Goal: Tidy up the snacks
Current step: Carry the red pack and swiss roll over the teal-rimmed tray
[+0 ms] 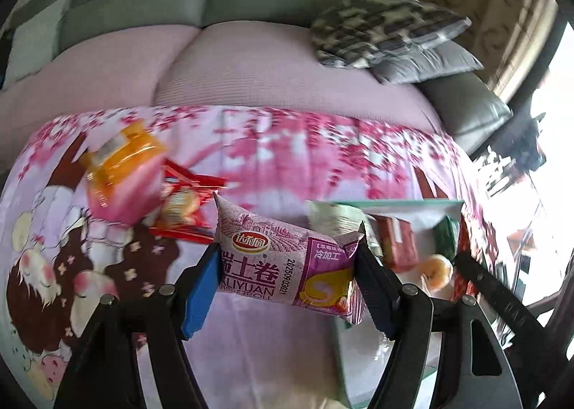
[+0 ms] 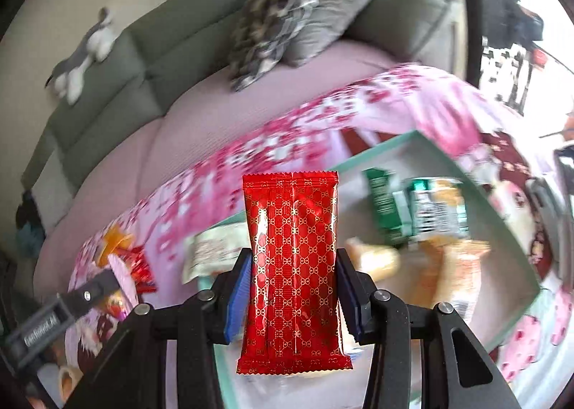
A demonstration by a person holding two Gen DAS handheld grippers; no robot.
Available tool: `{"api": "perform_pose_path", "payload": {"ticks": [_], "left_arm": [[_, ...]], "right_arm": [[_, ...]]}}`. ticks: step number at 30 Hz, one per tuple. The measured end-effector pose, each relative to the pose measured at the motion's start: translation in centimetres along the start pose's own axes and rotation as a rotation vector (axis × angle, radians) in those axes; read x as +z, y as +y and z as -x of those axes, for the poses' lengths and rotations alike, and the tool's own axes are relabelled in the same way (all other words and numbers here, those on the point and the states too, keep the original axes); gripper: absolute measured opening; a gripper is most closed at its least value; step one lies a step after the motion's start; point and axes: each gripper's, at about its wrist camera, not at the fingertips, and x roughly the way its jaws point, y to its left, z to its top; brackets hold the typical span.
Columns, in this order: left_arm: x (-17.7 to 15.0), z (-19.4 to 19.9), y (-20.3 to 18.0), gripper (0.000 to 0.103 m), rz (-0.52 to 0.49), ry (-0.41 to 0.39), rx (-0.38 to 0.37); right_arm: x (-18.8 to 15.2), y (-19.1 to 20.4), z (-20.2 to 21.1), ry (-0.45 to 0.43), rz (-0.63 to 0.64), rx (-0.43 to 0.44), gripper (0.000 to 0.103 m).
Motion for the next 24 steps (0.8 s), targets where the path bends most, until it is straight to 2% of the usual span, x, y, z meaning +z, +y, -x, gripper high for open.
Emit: {"api": "perform_pose_path", "payload": {"ticks": [5,9,15,24], "left_arm": [[-0.6,-2.1,-3.0,0.074,-0.074,0.006,0.005],[-1.0,-3.6,-3.8,0.074,-0.099,0.021,0.001],[-1.5,-4.7,-4.8,0.074,-0.123,0.035,-0.01],[-2.8,-5.0,-8.2,0.074,-0.222,0.057,-0.053]], "right_arm": [[0.6,-2.6,0.6,-0.011,-0.049,-0.049,0.047],[0.8,-4.0,0.3,0.003,-0.07,-0.07,0.047],[0.6,-4.1,-0.7,0.033,-0.068,-0.076,0.047],[0.5,-5.0,-0.9,0.051,-0.09,-0.106,0.047]]}}
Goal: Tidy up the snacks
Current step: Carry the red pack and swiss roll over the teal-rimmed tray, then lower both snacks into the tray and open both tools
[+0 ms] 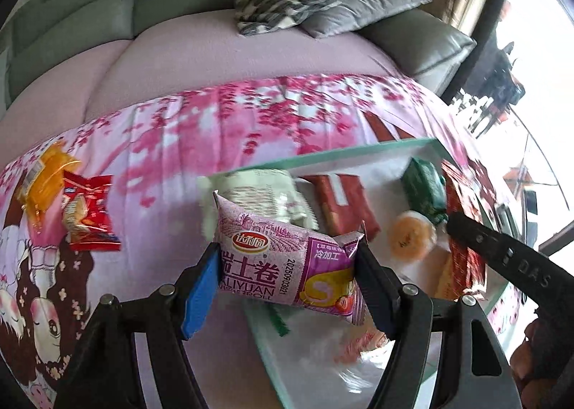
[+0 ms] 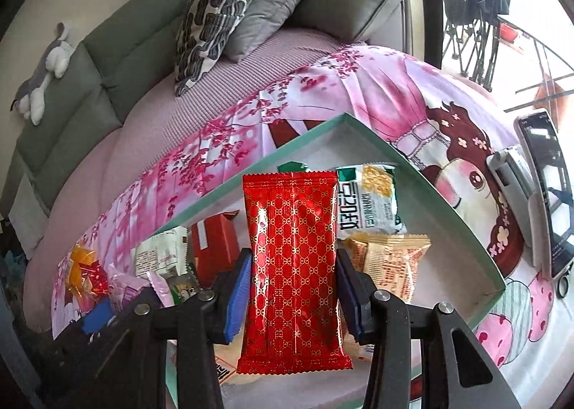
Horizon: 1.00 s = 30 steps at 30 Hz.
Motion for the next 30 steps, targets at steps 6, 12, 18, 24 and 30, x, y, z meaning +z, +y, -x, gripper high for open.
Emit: {"api": "perform_pose_path", "payload": {"ticks": [6,12,18,24,30], "left_arm": [[-0.3,-0.4,-1.4,0.074,-0.038,0.015,-0.016],[-0.3,-0.5,-0.8,0.076,0.001,0.032,-0.038],[-0.1,-0.3,-0.4,0.078,0.018,0.036,-0.042],[0.2,0.4,0.1,0.081,0.031,0.022,-0.046],[0.6,1.2,1.1,0.081,0.072,0.015,-0.032]], "right_arm": [[0.0,-0.4,-0.4,0.019,-0.006,-0.016,0.047],[-0.1,-0.5,-0.7,0.035,-0.009,-0.029,0.049],[-0.1,-0.5,-0.7,0.033,-0.013,-0.033,0.049],[-0.1,-0.5,-0.6,0.032,-0.018,-0.024,0.053],[-0.1,-0.1,-0.4,0.021,-0.001,-0.021,0.061]]}}
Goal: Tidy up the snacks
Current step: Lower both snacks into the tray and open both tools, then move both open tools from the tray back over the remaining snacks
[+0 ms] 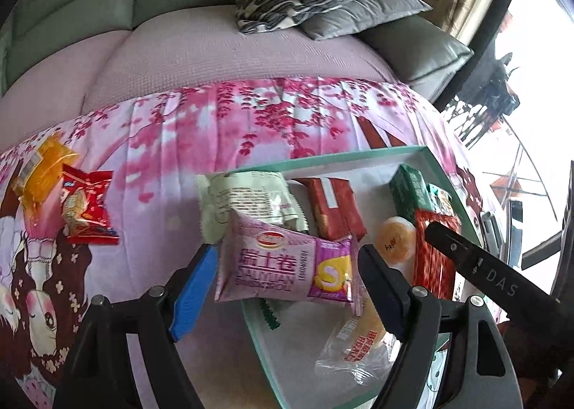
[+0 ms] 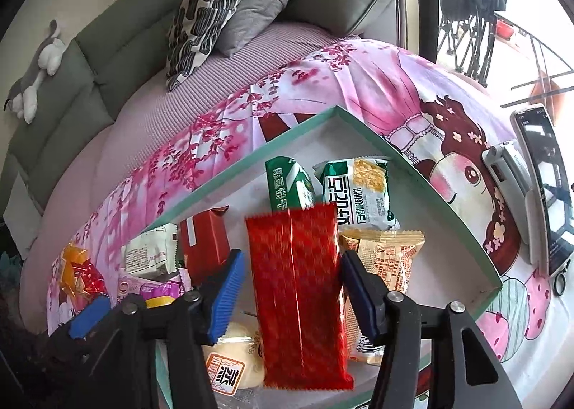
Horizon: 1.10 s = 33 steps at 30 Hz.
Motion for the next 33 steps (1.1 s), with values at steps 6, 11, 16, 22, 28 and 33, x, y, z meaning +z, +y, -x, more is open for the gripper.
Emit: {"api": "perform_pose_path", "payload": {"ticks": [6,11,16,22,28,33], "left_arm": [[0.3,0.4,2.7,0.081,0.103,0.021,0.097],[0.1,0.7,5.4,0.081,0.189,0.034,0.179],[-0.2,0.8,7.3,0.082,0.239,0.051,0.237],[-0.8,1.1,10.1,0.093,0.322,0.063,0.274],[-1.0,1.6,12.5,0.097,0.397,0.05,0.3],[-1.5,2.0,14.4,0.099,0.455,0.046,0.328]], "right_arm": [[0.0,0.4,0.2,-0.017,0.021,0.012,0.07],[-0.2,1.8,0.1,-0.013,0.068,0.028,0.072],[-0.6,3.3,0.2,-0.023,0.117,0.036,0.08],[-0.9,4.7,0.3,-0.033,0.156,0.045,0.092],[-1.2,5.5,0.2,-0.038,0.178,0.062,0.103],[-1.3,5.9,0.5,-0.058,0.193,0.063,0.103]]}}
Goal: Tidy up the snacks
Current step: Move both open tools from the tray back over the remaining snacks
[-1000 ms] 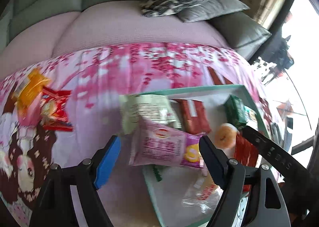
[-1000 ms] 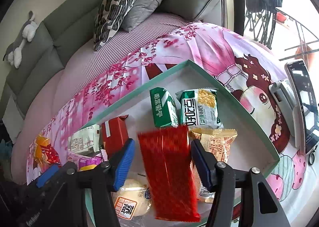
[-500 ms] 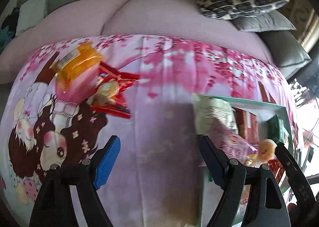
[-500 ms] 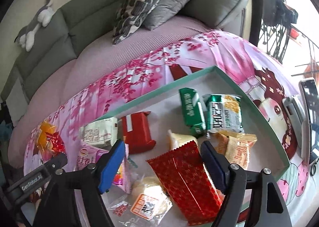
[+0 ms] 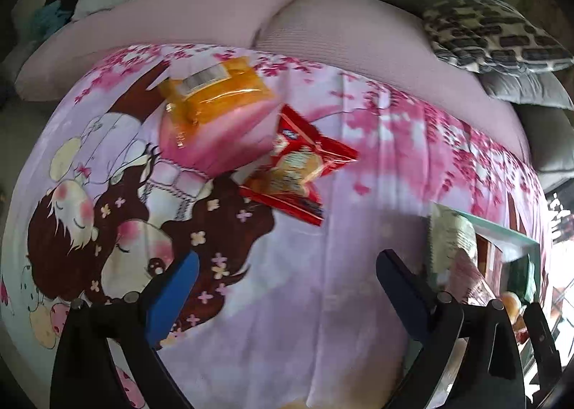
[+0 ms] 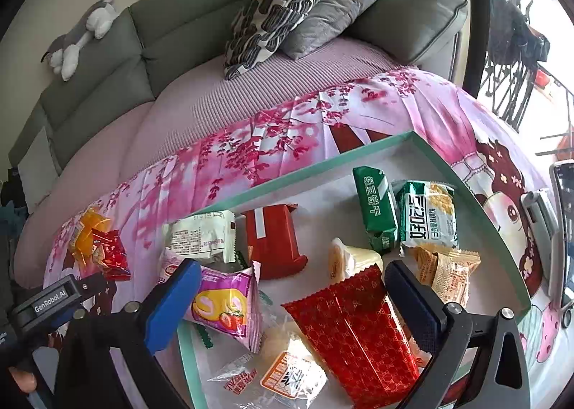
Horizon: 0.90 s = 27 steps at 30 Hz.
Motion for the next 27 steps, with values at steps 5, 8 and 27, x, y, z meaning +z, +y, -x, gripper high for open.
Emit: {"api": "perform_pose_path", "payload": {"ticks": [5,8,27], "left_arm": [[0.0,-0.4,0.5,0.099,0.022,0.034,-0.019],[0.1,-0.5,0.5,0.099,0.018,0.036,-0.013],[1.2,-0.5,5.7,0.099,0.149,0.039,0.015]], "right_arm": [[-0.1,0.8,0.0,-0.006,0.012,-0.004,0.103],[-0.3,1.9,0.0,-0.005,0.029,0.005,0.103],[-1.7,7.5,-0.2,-0.021,0.186,-0.015,0.103]]}}
